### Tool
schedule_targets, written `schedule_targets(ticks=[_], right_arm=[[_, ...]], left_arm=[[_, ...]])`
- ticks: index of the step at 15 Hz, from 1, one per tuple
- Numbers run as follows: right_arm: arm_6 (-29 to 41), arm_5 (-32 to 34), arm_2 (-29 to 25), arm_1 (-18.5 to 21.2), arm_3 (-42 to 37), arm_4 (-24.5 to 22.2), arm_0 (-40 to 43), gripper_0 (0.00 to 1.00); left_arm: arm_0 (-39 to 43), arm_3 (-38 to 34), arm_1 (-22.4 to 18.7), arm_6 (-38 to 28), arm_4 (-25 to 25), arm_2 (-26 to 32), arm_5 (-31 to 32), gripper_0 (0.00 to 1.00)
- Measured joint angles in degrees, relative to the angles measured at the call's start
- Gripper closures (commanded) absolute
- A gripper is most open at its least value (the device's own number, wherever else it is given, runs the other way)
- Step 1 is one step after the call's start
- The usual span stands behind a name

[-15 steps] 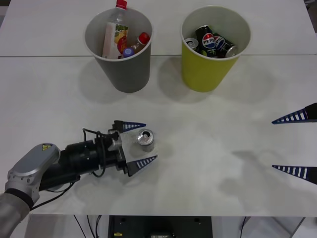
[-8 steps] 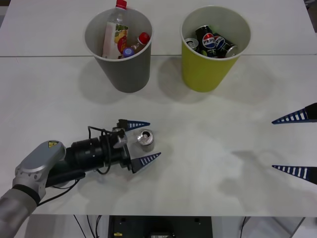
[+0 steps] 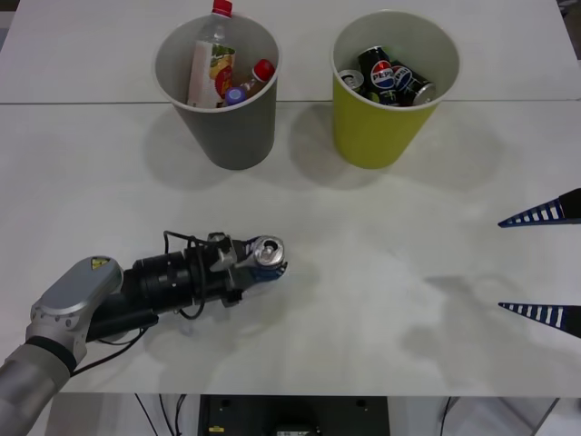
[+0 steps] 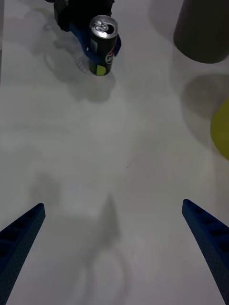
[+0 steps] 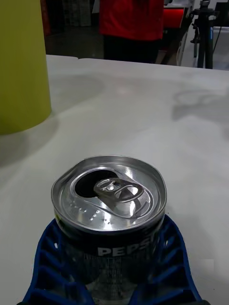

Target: Put the can into the green bin and the plastic bottle into the gray bin

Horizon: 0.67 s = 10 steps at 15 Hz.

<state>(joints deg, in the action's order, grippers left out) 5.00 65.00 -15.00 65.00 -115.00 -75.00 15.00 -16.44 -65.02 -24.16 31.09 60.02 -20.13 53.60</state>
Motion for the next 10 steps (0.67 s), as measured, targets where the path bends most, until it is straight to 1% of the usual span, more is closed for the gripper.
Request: schedule_targets(ticks=[3, 5, 6, 7, 10], right_arm=[[0.0, 0.0, 0.0, 0.0, 0.01, 0.0, 0.0, 0.0], [0.0, 0.0, 0.0, 0.0, 0.01, 0.0, 0.0, 0.0], [0.0, 0.0, 0.0, 0.0, 0.01, 0.0, 0.0, 0.0], [0.0, 0.0, 0.0, 0.0, 0.01, 0.0, 0.0, 0.0], [0.0, 0.0, 0.0, 0.0, 0.01, 0.0, 0.0, 0.0]], left_arm=[[0.04, -0.09, -0.33, -0.38, 0.0, 0.06, 0.0, 0.99], [-0.03, -1.08, -1.43, -1.14, 0.01, 0.06, -0.04, 0.99], [-0.06, -2.04, -2.34, -2.67, 0.33, 0.01, -0.17, 1.0], [-0.02, -3.58, -3.38, -5.57, 1.49, 0.01, -0.3, 0.99], [-0.01, -10.05, -6.82, -16.3, 7.42, 0.0, -0.96, 0.99]])
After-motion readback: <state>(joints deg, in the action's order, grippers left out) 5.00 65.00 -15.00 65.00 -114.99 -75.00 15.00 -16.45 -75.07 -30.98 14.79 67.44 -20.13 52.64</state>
